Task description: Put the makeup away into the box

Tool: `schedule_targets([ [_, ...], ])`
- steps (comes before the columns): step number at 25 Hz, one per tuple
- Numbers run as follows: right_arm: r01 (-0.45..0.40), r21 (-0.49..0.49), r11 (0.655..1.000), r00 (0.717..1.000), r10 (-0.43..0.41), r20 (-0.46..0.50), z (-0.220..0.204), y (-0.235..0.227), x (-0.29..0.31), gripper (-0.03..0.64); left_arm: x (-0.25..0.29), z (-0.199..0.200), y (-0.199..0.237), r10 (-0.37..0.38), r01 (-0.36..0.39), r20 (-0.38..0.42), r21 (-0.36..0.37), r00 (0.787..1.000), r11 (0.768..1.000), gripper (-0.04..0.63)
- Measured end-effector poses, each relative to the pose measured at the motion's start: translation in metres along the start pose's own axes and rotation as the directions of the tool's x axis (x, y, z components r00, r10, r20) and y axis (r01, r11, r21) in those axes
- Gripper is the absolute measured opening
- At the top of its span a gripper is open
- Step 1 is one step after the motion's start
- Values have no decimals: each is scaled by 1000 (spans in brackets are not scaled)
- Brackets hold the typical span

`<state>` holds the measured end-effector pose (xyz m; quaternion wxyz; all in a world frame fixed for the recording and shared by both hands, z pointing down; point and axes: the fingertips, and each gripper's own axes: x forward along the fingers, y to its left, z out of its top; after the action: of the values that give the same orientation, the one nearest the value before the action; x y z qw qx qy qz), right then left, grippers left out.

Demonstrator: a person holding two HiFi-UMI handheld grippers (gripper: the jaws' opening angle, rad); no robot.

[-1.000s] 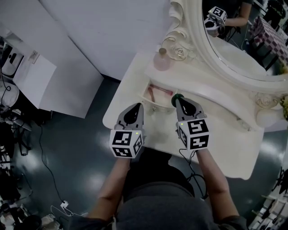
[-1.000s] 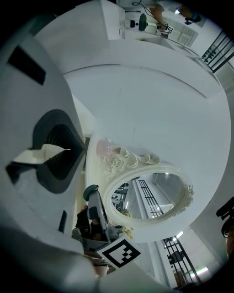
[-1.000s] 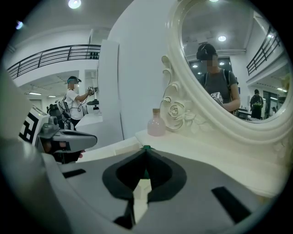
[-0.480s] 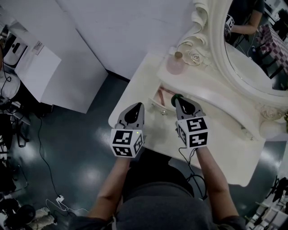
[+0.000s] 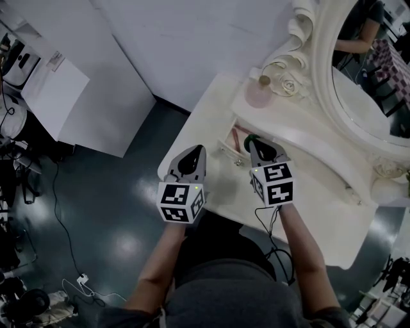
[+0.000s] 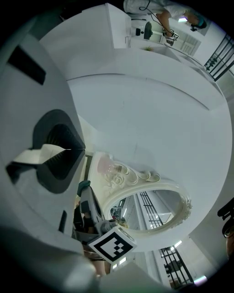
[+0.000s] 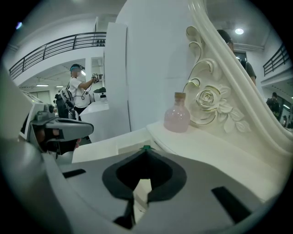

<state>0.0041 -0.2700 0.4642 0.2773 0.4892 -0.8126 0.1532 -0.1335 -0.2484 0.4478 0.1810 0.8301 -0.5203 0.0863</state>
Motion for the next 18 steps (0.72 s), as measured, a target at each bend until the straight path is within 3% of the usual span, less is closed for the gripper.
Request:
schedule_targets([
  [18, 36, -31, 999, 996, -38, -79, -12, 0, 11, 6, -4, -4, 7, -1, 1, -3, -11, 1000, 1000, 6],
])
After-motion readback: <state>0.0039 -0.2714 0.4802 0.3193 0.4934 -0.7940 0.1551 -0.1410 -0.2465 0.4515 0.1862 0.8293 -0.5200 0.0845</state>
